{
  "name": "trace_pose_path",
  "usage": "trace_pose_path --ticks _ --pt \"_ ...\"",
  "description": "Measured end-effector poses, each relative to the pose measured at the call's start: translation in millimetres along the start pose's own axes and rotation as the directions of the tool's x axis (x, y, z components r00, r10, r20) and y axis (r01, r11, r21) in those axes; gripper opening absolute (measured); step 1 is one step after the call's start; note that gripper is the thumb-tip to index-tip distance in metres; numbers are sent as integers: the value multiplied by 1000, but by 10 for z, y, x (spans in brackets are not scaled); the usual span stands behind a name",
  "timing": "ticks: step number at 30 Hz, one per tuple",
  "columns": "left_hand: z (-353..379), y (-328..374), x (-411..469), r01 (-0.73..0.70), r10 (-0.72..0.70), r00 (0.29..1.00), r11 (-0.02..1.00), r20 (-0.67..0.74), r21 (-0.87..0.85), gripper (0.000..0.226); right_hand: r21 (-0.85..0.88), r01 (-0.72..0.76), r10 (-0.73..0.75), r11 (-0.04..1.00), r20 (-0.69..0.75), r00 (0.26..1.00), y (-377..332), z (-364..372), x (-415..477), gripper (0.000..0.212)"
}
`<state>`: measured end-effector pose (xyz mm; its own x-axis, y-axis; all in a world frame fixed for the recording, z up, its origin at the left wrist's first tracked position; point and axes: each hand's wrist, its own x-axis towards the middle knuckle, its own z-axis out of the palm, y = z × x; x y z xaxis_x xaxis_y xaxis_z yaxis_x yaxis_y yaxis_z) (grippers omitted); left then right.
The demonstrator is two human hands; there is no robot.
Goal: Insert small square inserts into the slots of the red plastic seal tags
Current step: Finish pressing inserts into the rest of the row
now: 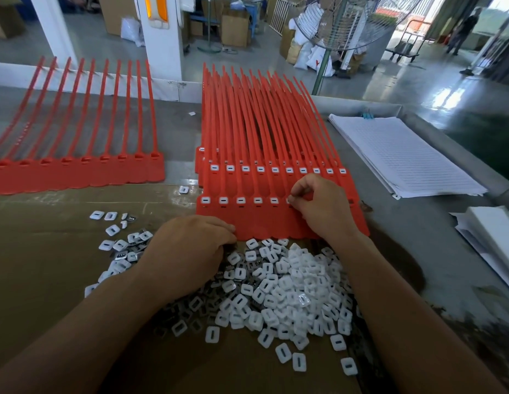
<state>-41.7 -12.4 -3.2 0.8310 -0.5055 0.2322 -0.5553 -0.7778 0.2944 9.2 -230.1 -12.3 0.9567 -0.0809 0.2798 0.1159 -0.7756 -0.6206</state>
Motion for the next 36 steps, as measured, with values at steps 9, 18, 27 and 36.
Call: trace_pose_path --ticks 9,18,27,36 --pt "-10 -11 27 8 -9 999 1000 36 30 35 24 -1 1 1000 10 1000 -22 -24 2 27" --pt "3 -36 32 4 -7 998 999 58 45 38 9 10 -11 1000 20 1000 -34 -29 1 27" --pt "13 -43 50 2 -5 998 999 59 50 39 17 60 -61 998 82 995 -67 -207 -28 20" --pt "32 -38 66 34 -35 998 999 43 39 37 121 144 -188 982 579 794 -340 -469 -200 16"
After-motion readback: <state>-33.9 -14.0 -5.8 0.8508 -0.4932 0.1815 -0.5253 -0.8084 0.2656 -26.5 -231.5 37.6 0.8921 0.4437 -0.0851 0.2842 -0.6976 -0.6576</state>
